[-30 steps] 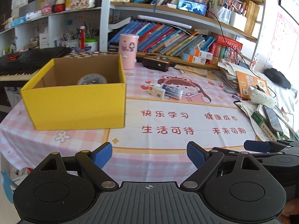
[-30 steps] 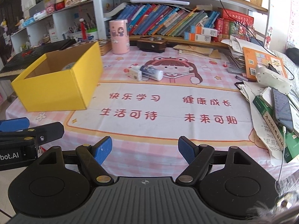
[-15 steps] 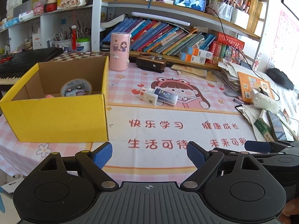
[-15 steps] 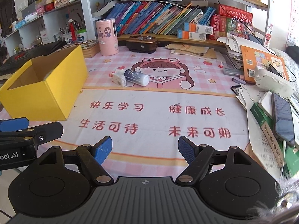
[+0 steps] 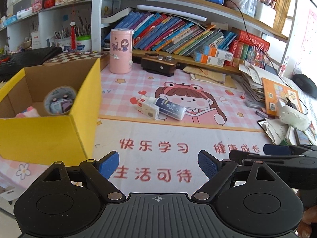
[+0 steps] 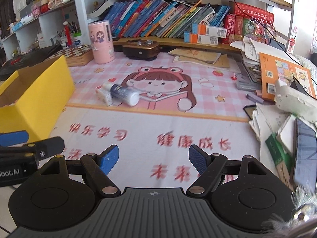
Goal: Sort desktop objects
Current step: 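Move both tools toward the white eye-drop box and spray bottle, then grasp the white eye-drop box with the left gripper while the right gripper grasps the spray bottle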
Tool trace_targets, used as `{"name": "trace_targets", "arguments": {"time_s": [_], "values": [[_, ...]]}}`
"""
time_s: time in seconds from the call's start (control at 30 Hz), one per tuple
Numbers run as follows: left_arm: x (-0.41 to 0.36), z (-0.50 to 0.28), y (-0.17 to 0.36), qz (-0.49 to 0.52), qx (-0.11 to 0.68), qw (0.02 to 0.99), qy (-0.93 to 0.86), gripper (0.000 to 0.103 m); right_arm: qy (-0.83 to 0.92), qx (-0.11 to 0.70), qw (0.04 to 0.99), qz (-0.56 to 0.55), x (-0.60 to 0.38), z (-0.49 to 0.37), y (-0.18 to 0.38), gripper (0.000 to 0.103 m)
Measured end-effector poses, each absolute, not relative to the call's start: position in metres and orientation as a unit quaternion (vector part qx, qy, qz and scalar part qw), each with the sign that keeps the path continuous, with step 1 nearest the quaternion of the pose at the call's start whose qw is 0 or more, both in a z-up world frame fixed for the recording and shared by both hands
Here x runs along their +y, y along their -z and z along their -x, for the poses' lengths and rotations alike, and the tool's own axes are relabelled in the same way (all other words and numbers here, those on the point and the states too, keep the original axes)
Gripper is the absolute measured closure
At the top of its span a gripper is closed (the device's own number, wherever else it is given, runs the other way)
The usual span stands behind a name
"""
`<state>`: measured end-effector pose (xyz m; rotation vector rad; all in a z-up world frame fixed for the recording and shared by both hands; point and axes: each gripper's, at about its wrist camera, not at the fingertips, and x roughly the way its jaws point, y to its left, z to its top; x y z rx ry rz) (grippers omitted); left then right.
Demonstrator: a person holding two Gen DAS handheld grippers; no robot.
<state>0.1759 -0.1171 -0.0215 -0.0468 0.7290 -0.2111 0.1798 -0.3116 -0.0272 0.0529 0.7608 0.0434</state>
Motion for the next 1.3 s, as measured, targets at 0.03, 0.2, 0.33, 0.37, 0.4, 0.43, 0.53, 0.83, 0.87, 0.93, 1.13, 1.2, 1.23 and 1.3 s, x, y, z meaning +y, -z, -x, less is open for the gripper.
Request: {"name": "trace_targets", "arguments": {"time_s": [0.03, 0.2, 0.33, 0.37, 0.4, 0.43, 0.53, 0.83, 0.87, 0.93, 1.13, 1.2, 1.23, 1.3], "values": [[-0.12, -0.18, 0.022, 0.024, 0.357, 0.929, 0.099, 0.014, -0.022, 0.372, 0.928, -0.026, -0.316, -0.185, 0.027, 0.027], [-0.135, -0.202, 0.023, 0.025, 0.355, 0.931, 0.076, 0.014, -0.034, 0.376, 0.926, -0.026, -0.336, -0.212, 0.032, 0.027], [-0.143, -0.22, 0.022, 0.023, 0.349, 0.935, 0.058, 0.014, -0.049, 0.374, 0.926, -0.023, -0.344, -0.235, 0.038, 0.027], [-0.145, -0.224, 0.022, 0.023, 0.347, 0.936, 0.055, 0.014, -0.053, 0.373, 0.926, -0.023, -0.345, -0.241, 0.04, 0.027], [-0.147, -0.227, 0.021, 0.022, 0.344, 0.937, 0.053, 0.014, -0.056, 0.371, 0.927, -0.024, -0.346, -0.245, 0.04, 0.027], [-0.148, -0.231, 0.02, 0.02, 0.342, 0.938, 0.051, 0.014, -0.06, 0.368, 0.927, -0.023, -0.346, -0.25, 0.041, 0.027], [-0.152, -0.242, 0.021, 0.013, 0.337, 0.94, 0.048, 0.014, -0.07, 0.361, 0.93, -0.024, -0.346, -0.262, 0.042, 0.027], [-0.15, -0.274, 0.022, 0.03, 0.332, 0.942, 0.03, 0.015, -0.095, 0.357, 0.929, -0.009, -0.338, -0.281, 0.041, 0.027], [-0.149, -0.279, 0.023, 0.036, 0.333, 0.942, 0.029, 0.015, -0.1, 0.358, 0.928, -0.007, -0.337, -0.283, 0.041, 0.027], [-0.149, -0.289, 0.026, 0.044, 0.338, 0.94, 0.028, 0.022, -0.11, 0.359, 0.927, -0.002, -0.334, -0.288, 0.042, 0.027], [-0.152, -0.32, 0.044, 0.063, 0.364, 0.929, 0.012, 0.039, -0.137, 0.359, 0.923, 0.018, -0.324, -0.303, 0.044, 0.029], [-0.152, -0.329, 0.052, 0.068, 0.371, 0.926, 0.0, 0.043, -0.145, 0.361, 0.921, 0.023, -0.321, -0.308, 0.046, 0.029], [-0.15, -0.333, 0.056, 0.073, 0.375, 0.924, -0.006, 0.048, -0.149, 0.362, 0.92, 0.026, -0.32, -0.31, 0.047, 0.029], [-0.146, -0.341, 0.065, 0.091, 0.388, 0.917, -0.02, 0.055, -0.157, 0.363, 0.918, 0.031, -0.318, -0.314, 0.049, 0.029]]}}
